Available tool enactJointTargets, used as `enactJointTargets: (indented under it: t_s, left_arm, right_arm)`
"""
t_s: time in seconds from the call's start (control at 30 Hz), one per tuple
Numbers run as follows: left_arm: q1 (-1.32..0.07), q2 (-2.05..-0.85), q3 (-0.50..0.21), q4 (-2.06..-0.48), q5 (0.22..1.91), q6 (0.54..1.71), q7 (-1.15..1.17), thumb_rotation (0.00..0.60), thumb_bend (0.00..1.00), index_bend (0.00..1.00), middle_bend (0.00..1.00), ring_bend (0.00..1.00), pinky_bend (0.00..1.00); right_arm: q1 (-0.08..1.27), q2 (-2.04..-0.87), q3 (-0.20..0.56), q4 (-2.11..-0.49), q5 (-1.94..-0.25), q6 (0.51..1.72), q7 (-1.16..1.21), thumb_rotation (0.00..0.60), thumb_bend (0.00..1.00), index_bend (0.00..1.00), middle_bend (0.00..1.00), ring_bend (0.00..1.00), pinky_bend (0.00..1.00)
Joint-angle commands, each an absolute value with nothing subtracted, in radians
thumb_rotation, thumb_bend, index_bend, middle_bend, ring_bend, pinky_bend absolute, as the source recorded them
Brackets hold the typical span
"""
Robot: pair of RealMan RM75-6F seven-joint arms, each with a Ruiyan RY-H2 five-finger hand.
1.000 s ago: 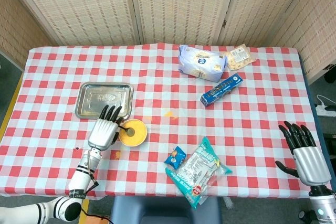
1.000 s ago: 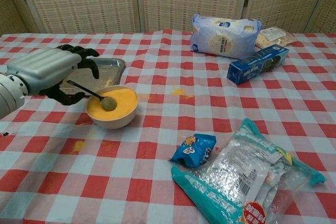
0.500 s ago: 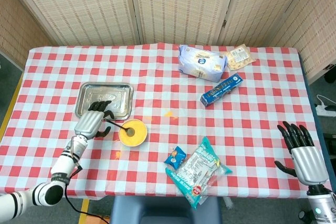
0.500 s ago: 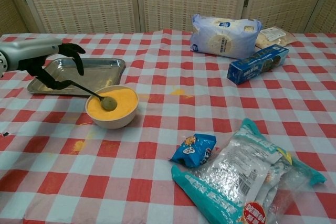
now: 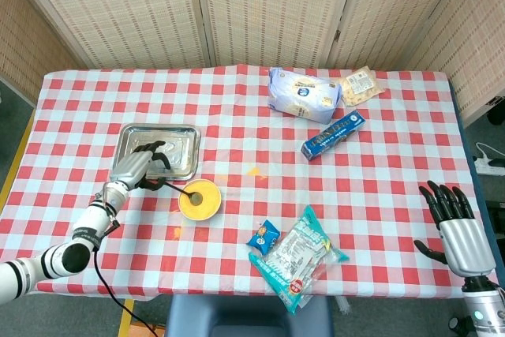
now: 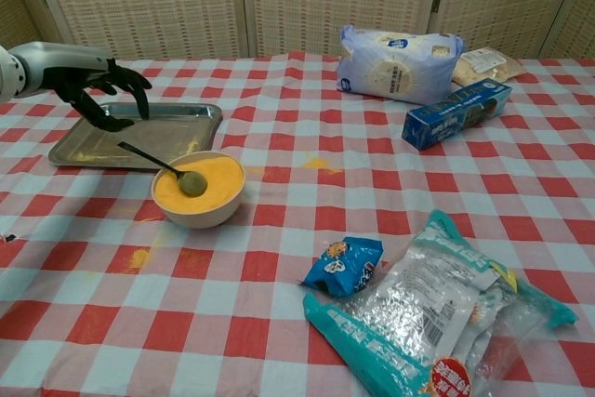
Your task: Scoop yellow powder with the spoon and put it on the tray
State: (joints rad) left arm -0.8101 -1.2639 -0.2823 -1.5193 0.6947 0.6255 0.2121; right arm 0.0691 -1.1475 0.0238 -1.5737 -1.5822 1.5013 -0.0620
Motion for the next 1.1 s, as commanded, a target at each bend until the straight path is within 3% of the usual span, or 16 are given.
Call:
enactJointTargets:
  t_s: [0.03,0.57,1.1]
  left_arm:
    - [-0.83,-1.258,-0.265,-1.501,0.672,0.603,0.201,0.6,0.43,0.44,0.03,0.0,0.01]
    - [-0.926,-1.248,-0.148,-1.423,0.568,0.532,0.2,0.6,0.43,0.48,0.03,0.0,0.01]
    - [-0.96,-1.259,-0.105,-1.405,0.565,0.524,0.16,0.6,0.43,0.49,0.03,0.0,0.01]
  right_arm:
    - [0.07,-1.148,0.024,-1.573,-1.581,1.499,-0.063,0.6,0.05,0.0,0.0,0.0,0.0]
    - [0.075,-1.157,0.028,-1.571,-1.568,1.487,-0.081,0.6,0.05,0.0,0.0,0.0,0.0]
    - [0.073,-1.156,0.028,-1.57,-1.568,1.492,-0.081,0.6,0.05,0.0,0.0,0.0,0.0]
